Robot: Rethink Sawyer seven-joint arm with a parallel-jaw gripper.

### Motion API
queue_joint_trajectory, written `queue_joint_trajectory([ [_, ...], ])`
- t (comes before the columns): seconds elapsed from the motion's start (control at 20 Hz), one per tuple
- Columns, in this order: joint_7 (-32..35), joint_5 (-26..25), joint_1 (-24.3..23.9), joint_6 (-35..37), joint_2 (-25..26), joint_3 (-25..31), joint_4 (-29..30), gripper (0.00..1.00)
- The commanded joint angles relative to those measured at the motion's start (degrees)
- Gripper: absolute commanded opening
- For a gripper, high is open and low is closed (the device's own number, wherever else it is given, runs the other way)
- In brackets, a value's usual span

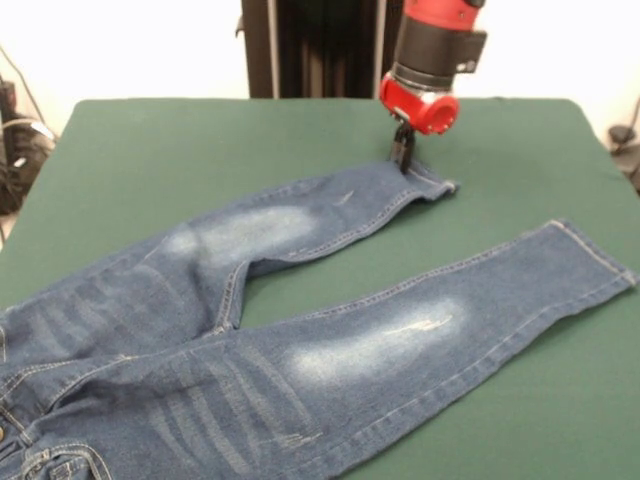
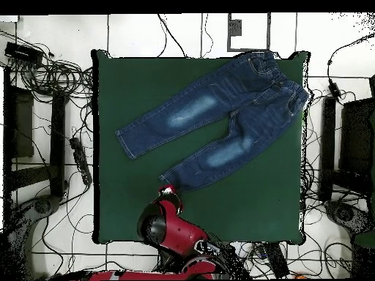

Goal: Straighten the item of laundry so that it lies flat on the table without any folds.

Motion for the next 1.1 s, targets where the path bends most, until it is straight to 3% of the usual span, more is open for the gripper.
queue_joint_trajectory([
  [0.05, 18.99, 3.03, 3.66, 0.05, 1.89, 14.73, -0.39, 0.0],
  [0.55, 20.1, 11.49, 9.08, 4.63, -1.12, 13.12, -0.39, 0.0],
  [1.1, 21.93, 17.29, 10.47, 7.18, -6.25, 15.33, 1.87, 0.0],
])
